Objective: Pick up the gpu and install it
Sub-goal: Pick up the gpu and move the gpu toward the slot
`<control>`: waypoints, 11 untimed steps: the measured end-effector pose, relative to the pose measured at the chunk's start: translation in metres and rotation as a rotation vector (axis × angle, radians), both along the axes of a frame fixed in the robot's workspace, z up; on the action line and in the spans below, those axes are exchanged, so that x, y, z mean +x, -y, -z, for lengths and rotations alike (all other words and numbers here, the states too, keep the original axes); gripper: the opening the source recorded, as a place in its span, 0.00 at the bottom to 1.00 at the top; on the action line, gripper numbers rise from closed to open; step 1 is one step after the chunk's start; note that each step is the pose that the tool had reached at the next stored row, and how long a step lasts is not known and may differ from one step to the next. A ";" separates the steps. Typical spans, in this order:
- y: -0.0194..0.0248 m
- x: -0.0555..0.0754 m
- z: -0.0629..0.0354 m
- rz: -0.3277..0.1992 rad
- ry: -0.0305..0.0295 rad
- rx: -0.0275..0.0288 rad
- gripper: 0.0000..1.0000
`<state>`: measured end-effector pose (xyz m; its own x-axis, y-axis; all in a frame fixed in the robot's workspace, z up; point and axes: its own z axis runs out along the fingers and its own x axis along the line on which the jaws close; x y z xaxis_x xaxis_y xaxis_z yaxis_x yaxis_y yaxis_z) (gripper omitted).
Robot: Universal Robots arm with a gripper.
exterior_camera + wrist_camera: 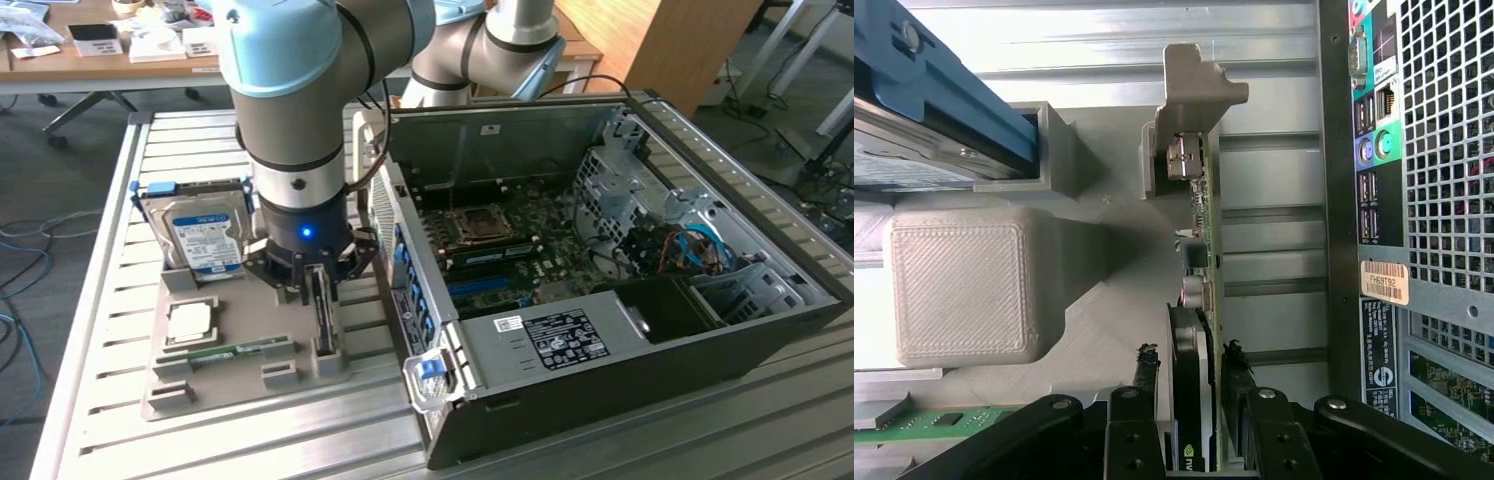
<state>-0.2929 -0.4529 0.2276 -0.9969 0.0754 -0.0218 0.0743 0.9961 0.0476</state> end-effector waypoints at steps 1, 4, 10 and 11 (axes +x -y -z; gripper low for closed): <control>0.0000 0.000 0.0000 0.000 0.0000 0.0000 0.39; 0.0000 0.000 0.0000 0.000 0.0000 0.0000 0.39; 0.0000 0.000 0.0000 0.000 0.0000 0.0000 0.37; 0.0000 0.000 0.0000 0.000 -0.0002 0.0000 0.31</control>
<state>-0.2929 -0.4529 0.2276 -0.9969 0.0754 -0.0216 0.0743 0.9961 0.0476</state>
